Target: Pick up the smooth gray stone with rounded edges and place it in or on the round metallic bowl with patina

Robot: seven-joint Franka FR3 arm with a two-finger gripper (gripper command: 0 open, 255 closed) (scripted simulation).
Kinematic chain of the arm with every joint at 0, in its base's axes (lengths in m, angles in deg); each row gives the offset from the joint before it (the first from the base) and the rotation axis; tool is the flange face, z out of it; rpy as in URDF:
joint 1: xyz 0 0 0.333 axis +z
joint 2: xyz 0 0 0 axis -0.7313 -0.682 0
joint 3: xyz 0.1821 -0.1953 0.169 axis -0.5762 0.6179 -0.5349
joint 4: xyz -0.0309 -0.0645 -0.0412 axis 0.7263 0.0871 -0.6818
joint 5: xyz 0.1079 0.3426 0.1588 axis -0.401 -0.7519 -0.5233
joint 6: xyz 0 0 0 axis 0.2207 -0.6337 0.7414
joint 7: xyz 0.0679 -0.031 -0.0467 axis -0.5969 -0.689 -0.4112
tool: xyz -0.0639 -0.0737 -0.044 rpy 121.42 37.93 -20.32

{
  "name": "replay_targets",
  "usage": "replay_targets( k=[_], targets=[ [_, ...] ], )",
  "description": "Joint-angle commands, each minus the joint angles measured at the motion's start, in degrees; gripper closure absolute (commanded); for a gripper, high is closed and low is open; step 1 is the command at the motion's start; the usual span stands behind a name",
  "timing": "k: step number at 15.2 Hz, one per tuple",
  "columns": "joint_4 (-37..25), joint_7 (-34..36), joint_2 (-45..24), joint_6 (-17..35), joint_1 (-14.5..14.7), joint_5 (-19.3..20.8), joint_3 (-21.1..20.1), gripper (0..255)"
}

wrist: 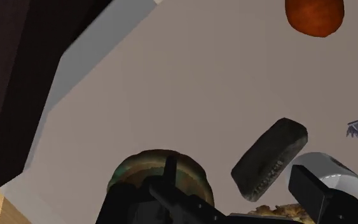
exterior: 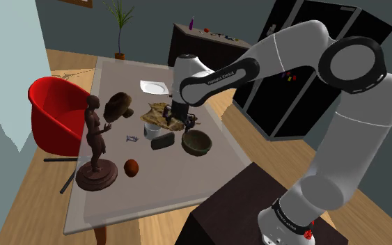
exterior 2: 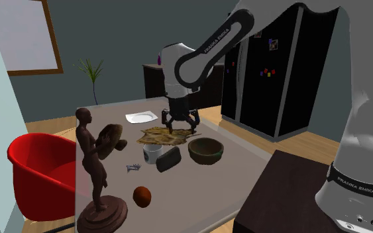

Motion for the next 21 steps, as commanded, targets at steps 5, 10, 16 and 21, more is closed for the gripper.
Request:
replay_targets(
  k=[5,10,16,21],
  targets=[
    [-11.1,10.5,-13.7,1.6,2.4,2.9,4.0,0],
    [-21.9,16.9,-24.7,1.5,4.1,2.8,7.3,0],
    [-28.3,19.9,-32.0,2.4,4.8,2.5,9.1,0],
    [-28.7,20.1,-34.4,4.5,4.9,3.0,9.5,0]
  ],
)
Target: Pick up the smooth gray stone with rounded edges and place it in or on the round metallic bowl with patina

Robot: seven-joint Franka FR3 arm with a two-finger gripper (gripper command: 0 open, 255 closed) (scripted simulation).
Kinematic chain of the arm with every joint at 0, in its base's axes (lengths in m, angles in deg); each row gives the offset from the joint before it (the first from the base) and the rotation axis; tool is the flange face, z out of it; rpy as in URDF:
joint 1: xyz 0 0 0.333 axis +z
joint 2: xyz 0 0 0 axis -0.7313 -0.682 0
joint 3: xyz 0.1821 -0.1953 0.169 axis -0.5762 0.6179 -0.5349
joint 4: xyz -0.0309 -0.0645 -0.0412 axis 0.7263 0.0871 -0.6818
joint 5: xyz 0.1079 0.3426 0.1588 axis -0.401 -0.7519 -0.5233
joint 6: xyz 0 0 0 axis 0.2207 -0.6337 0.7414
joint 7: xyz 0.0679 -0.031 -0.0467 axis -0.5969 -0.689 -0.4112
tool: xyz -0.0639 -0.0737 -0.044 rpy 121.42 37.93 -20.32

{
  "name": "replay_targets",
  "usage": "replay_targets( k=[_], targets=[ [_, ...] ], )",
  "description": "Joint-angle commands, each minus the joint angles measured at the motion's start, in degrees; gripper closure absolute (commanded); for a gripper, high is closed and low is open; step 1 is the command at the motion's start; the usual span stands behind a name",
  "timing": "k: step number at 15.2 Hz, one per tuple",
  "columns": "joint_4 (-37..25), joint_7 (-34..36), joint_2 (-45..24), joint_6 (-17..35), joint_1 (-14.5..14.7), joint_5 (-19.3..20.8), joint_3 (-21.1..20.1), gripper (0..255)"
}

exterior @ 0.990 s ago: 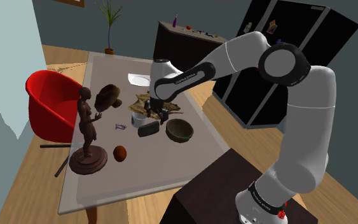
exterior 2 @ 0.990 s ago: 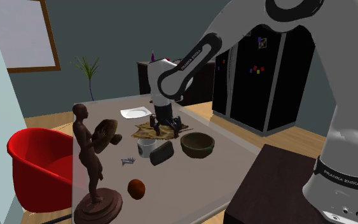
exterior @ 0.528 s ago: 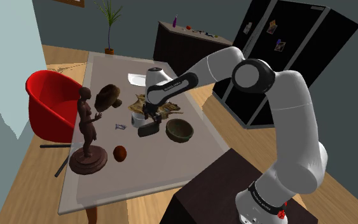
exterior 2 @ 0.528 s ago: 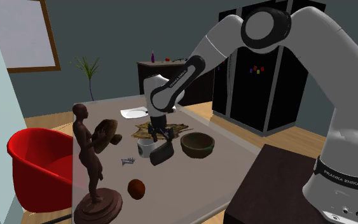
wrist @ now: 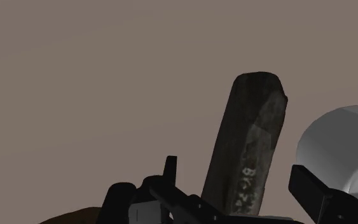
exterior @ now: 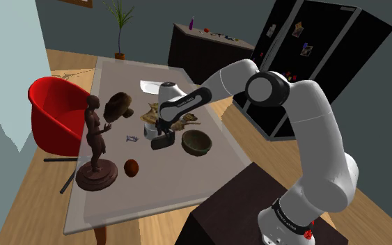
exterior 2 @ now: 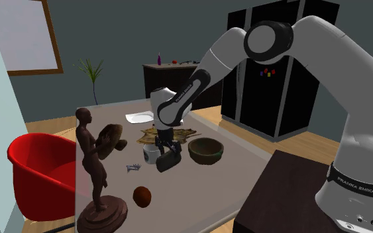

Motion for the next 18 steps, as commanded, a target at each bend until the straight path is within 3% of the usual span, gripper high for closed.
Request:
replay_targets(
  k=[1,7,8,18],
  targets=[
    [-0.4,-0.1,-0.6,0.3,0.0,0.1,0.1,0],
    [-0.4,-0.1,-0.6,0.3,0.0,0.1,0.1,0],
    [-0.4,0.0,-0.6,0.2,0.0,0.1,0.1,255],
    [-0.2,-0.1,0.0,-0.1,-0.1,0.0,0.0,255]
  ],
)
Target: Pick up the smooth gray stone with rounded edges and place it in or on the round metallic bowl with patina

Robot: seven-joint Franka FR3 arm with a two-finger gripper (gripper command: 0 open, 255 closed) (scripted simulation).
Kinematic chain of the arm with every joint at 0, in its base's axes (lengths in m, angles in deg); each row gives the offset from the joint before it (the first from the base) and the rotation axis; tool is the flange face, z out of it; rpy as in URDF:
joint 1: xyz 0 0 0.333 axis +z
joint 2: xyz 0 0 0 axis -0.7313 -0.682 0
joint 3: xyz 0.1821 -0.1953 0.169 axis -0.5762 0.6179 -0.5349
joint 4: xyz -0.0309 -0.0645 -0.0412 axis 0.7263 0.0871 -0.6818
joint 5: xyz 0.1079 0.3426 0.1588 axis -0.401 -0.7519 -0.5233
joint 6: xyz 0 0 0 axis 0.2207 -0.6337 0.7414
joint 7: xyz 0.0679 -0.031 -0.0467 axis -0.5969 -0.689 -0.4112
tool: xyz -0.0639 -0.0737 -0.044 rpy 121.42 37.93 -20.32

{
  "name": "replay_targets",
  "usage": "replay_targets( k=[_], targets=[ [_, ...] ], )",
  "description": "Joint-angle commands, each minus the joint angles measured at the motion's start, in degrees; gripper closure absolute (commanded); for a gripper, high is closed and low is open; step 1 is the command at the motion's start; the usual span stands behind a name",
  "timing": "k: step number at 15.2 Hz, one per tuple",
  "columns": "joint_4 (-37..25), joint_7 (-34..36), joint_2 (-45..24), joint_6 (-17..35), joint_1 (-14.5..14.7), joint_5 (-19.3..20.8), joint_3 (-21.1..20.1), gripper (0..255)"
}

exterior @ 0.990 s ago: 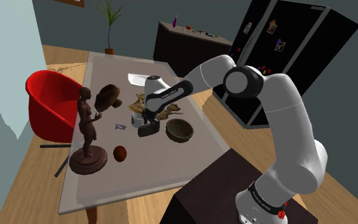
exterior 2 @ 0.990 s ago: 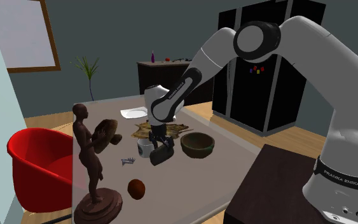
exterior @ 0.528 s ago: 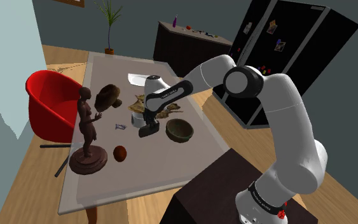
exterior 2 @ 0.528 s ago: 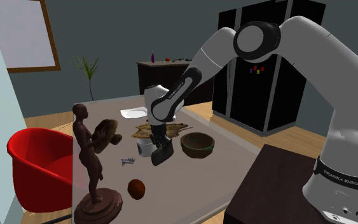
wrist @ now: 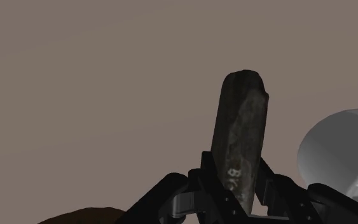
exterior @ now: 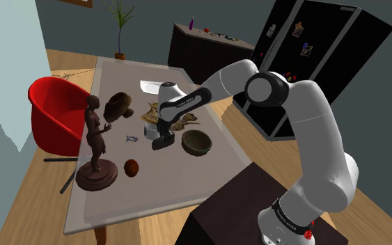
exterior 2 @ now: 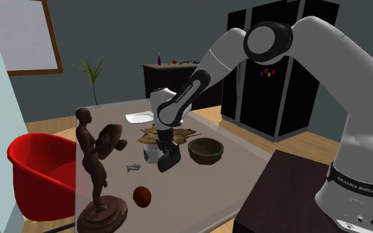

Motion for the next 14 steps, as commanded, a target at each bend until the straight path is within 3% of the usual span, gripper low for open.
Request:
replay_targets(
  k=[1,14],
  targets=[
    [0.4,-0.1,0.9,-0.6,-0.1,-0.1,-0.1,255],
    [2.4,-1.1,8.4,-6.1,-1.0,-1.5,-1.4,255]
  ],
)
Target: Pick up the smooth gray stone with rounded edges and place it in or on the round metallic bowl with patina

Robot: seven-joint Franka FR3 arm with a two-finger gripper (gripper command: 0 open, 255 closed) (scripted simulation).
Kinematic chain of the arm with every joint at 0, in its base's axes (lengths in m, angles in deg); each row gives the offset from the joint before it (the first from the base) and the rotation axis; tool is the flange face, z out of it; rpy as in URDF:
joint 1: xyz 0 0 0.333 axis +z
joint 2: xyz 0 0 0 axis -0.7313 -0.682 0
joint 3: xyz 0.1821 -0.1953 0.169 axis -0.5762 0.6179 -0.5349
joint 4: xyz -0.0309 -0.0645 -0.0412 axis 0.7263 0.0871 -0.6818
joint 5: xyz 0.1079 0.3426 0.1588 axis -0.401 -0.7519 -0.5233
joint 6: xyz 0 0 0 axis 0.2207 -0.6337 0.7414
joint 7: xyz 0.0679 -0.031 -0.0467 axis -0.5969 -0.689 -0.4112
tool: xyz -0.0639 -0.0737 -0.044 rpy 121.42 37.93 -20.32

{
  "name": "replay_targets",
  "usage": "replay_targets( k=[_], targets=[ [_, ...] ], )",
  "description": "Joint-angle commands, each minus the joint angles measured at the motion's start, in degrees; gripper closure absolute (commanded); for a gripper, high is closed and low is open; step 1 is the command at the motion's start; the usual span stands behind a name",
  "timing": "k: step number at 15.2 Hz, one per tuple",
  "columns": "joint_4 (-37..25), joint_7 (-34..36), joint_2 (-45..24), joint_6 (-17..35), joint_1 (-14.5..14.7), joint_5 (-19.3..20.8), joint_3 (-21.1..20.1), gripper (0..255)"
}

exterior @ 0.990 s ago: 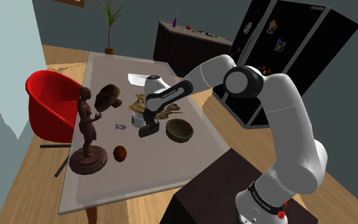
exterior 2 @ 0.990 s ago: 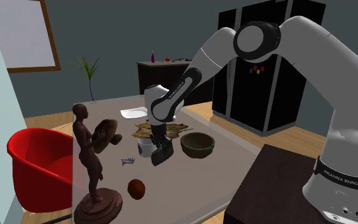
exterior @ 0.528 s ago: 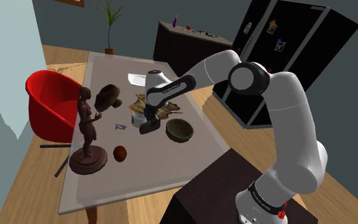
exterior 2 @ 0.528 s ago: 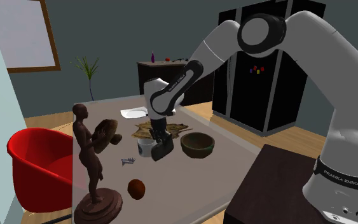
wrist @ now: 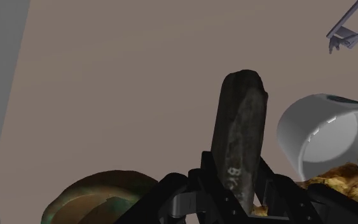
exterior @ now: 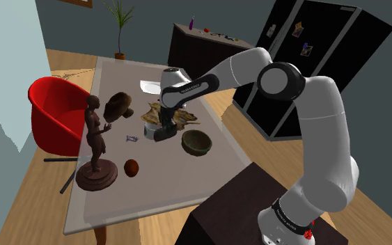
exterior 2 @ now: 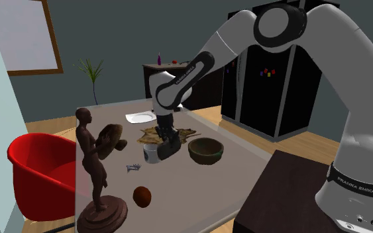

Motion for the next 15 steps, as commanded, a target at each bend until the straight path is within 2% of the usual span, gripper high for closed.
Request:
replay_targets(
  k=[1,15],
  targets=[
    [0.2,-0.2,1.1,-0.9,-0.1,-0.2,-0.2,255],
    [-0.6,-1.4,7.7,-8.1,-0.8,-1.9,-1.3,255]
  ],
)
